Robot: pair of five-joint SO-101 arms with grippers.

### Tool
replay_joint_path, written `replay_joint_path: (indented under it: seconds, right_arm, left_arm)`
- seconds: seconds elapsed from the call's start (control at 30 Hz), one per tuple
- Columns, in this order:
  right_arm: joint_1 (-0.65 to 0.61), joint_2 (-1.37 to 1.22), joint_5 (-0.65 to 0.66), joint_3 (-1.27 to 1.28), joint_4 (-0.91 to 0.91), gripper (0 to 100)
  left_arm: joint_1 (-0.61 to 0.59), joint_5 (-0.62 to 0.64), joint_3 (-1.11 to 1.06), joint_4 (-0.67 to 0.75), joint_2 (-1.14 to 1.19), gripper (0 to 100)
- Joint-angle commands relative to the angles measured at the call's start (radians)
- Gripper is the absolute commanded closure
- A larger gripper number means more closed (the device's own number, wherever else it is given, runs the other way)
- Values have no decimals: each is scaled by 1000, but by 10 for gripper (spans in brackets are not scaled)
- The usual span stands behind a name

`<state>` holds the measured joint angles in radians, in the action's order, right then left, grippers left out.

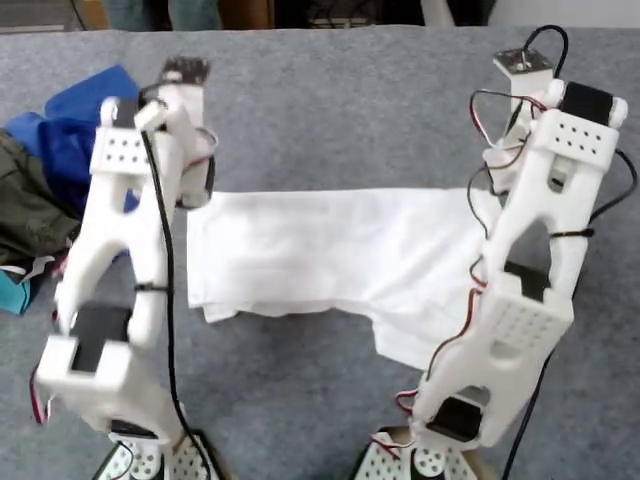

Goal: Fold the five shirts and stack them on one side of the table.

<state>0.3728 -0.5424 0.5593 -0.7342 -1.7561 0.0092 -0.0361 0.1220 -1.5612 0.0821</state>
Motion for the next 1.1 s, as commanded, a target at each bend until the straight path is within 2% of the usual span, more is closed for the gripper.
replay_joint_path:
  seconds: [0.0,0.17,0.37,0.53,0.83,1.07]
  right_arm:
    - [-8,119,9,54,5,984]
    - [-8,150,9,122,5,984]
    - [-8,200,2,260,20,984]
    - [-8,286,-15,550,245,984]
    - [-2,355,-127,1029,744,984]
    - [3,315,-192,1115,881,984]
  left_arm:
    - [21,-41,-443,224,-252,972]
    - [33,-75,-894,502,-546,971]
    - [45,-77,-1078,508,-624,971]
    - [41,-92,-1257,671,-620,972]
    - [-2,-92,-1251,608,-677,972]
    - [27,-51,-1194,571,-756,971]
